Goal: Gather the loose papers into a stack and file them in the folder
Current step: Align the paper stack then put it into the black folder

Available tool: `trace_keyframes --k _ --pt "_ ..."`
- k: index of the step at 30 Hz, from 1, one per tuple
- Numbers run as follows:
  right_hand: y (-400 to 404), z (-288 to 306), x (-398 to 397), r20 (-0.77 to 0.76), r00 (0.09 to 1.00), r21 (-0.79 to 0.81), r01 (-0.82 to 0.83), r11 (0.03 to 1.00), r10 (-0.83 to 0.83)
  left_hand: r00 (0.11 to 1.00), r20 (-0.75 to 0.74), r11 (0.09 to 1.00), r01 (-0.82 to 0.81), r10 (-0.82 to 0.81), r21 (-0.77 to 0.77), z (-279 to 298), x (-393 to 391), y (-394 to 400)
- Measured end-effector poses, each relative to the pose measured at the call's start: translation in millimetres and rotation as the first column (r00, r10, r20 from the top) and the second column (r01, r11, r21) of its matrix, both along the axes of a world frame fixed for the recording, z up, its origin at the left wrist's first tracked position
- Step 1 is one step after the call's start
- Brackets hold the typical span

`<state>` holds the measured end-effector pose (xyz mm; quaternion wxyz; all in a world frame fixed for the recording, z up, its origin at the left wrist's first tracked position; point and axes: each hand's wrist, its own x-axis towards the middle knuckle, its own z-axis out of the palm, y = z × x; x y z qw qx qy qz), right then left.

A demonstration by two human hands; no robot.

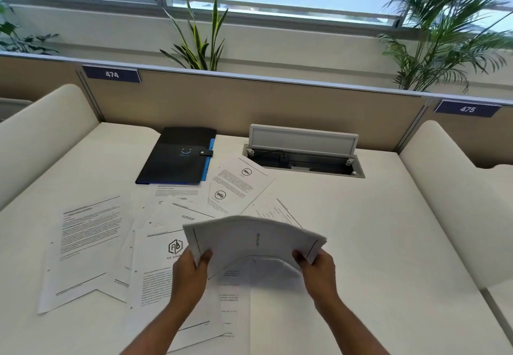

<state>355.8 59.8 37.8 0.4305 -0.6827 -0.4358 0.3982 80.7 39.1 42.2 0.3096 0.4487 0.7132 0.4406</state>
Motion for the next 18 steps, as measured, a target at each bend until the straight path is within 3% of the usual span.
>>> trace_keyframes --k 4,7,9,11,14,18 --pt "10.2 10.4 -1.1 0.029 0.99 0.066 0.138 0.988 -0.14 0.998 -0.059 0.999 -0.015 0.017 0.037 11.6 6.3 15.2" --pt "3.9 9.5 -9.4 0.011 0.967 -0.07 0.255 0.964 -0.255 0.997 0.047 0.998 -0.056 0.057 -0.019 9.3 13.9 17.5" --pt "-8.0 5.6 -18.6 -0.105 0.958 -0.207 0.243 0.948 -0.268 0.982 0.152 0.992 -0.098 0.109 -0.077 5.2 19.1 14.8" --pt "-16.7 1.8 -27.0 -0.33 0.921 -0.324 0.093 0.942 -0.205 0.947 0.272 0.982 -0.139 0.169 -0.126 -0.5 23.6 11.2" --pt "-21.2 1.3 -39.1 -0.617 0.785 -0.285 -0.161 0.945 -0.052 0.894 0.411 0.979 -0.124 0.18 -0.159 -10.5 29.1 1.9" --pt "-10.0 6.4 -55.4 -0.662 0.738 -0.23 -0.034 0.973 -0.131 0.811 0.569 0.981 -0.027 0.132 -0.19 -19.8 33.0 -17.1"
